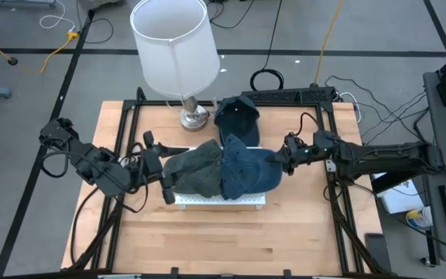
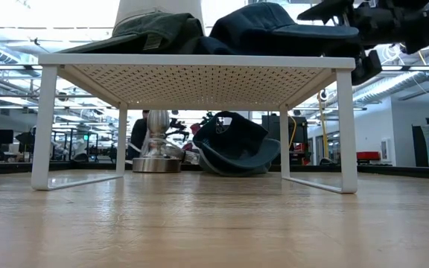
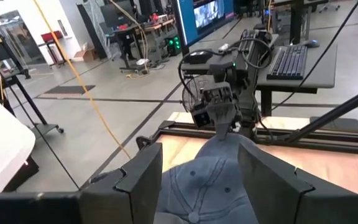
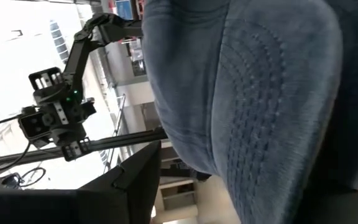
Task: Pick & Place hat
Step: Stack the right blue cap on top of the other blue cap on the shelf
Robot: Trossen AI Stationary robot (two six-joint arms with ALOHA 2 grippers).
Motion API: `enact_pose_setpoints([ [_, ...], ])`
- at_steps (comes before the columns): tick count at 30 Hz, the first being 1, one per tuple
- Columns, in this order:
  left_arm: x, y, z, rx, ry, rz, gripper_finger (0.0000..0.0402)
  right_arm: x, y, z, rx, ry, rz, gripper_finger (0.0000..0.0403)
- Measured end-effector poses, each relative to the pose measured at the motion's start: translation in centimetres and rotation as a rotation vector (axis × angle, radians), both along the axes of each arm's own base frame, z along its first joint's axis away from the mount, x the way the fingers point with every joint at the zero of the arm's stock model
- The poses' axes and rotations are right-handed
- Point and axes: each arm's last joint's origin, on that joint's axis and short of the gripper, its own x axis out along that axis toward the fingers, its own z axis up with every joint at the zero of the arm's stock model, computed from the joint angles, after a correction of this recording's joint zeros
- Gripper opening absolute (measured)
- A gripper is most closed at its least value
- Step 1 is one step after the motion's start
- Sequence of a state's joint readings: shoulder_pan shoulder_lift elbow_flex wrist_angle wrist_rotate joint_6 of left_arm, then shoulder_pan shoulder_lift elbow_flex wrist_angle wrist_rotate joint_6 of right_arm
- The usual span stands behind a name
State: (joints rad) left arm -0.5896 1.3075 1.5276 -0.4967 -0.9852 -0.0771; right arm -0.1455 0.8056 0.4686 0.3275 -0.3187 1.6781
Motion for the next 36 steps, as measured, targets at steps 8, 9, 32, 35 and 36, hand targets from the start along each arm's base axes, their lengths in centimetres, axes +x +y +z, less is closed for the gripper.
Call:
enact_pose_setpoints([
  [8, 0.0, 0.0, 0.0, -0.009, 0.001, -0.014, 0.0214, -1.6, 0.2, 0.4, -0.015, 0.023, 0.001, 0.0208],
  [9, 0.0, 0.0, 0.0, -0.01, 0.0, -0.014, 0.0214, -1.9, 0.3, 0.3, -0.017, 0.037, 0.002, 0.0208],
  [32, 0.0, 0.0, 0.0, -0.024, -0.007, -0.013, 0.0214, -6.0, 0.0, 0.4, -0.12, 0.086, -0.098, 0.0208],
  [35, 0.0, 0.0, 0.0, -0.035, -0.011, -0.012, 0.0214, -5.5, -0.1, -0.3, -0.13, 0.149, -0.092, 0.0208],
  [36, 0.0, 0.0, 0.0, -0.04, -0.013, -0.011, 0.0214, -5.3, -0.1, -0.4, -0.133, 0.157, -0.09, 0.0208],
])
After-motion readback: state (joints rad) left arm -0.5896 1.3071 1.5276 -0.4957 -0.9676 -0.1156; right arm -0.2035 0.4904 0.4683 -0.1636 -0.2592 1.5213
